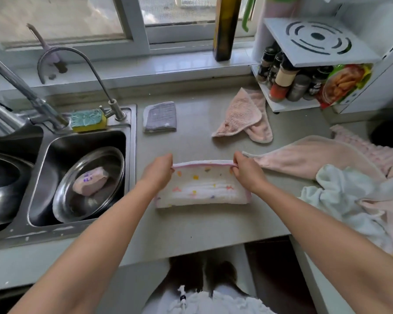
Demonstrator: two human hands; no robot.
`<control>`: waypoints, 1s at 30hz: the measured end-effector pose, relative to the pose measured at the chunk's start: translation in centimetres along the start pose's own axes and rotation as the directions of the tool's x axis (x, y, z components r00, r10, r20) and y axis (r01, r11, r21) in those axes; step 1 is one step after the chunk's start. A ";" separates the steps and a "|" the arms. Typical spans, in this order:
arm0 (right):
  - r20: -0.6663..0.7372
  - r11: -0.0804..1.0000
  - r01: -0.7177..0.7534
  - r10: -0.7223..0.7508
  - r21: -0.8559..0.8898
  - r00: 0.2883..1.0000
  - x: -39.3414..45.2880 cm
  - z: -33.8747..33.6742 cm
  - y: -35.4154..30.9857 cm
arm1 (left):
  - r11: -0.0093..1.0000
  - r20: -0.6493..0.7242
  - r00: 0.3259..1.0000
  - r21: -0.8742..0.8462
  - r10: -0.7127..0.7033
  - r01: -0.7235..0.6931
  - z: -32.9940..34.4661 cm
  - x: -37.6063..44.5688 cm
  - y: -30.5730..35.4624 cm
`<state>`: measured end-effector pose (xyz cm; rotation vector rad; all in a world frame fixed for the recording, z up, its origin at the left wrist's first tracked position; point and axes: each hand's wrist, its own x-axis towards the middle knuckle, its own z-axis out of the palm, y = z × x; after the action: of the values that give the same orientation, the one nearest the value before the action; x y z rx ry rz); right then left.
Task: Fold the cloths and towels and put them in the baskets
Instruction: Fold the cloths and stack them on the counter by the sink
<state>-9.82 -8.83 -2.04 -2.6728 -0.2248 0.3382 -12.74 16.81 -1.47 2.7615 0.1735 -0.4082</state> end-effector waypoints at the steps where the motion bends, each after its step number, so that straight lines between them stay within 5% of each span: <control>1: -0.018 1.000 -0.013 0.012 -0.015 1.000 0.5 0.3 -0.3 | 1.000 0.001 1.000 0.013 0.002 -0.002 0.1 0.8 -0.3; 9: -0.039 0.974 -0.112 0.106 -0.196 0.994 3.0 2.3 -1.3 | 0.999 0.167 0.985 0.023 0.038 -0.043 0.4 4.6 -1.9; 22: 0.045 0.964 -0.077 0.091 -0.256 0.995 4.2 2.5 -1.3 | 0.990 0.174 0.983 0.138 -0.060 0.036 1.0 4.3 -0.9; 25: 0.029 0.972 -0.090 0.099 -0.217 0.995 4.1 2.5 -1.2 | 0.987 0.050 0.997 0.150 -0.061 0.053 1.3 3.3 0.1; 28: -0.101 0.978 -0.107 0.090 -0.177 0.991 3.1 3.1 -1.0 | 0.978 -0.244 0.955 0.159 0.170 -0.134 3.6 1.4 0.5; 30: -0.199 0.967 -0.004 -0.048 -0.255 0.979 2.1 4.4 -1.3 | 0.942 -0.351 0.874 0.160 0.335 -0.296 5.7 0.7 0.8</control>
<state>-9.11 -5.49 -5.80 -2.9298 -0.2487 0.0265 -13.44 14.10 -6.60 2.8685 -0.2157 0.2062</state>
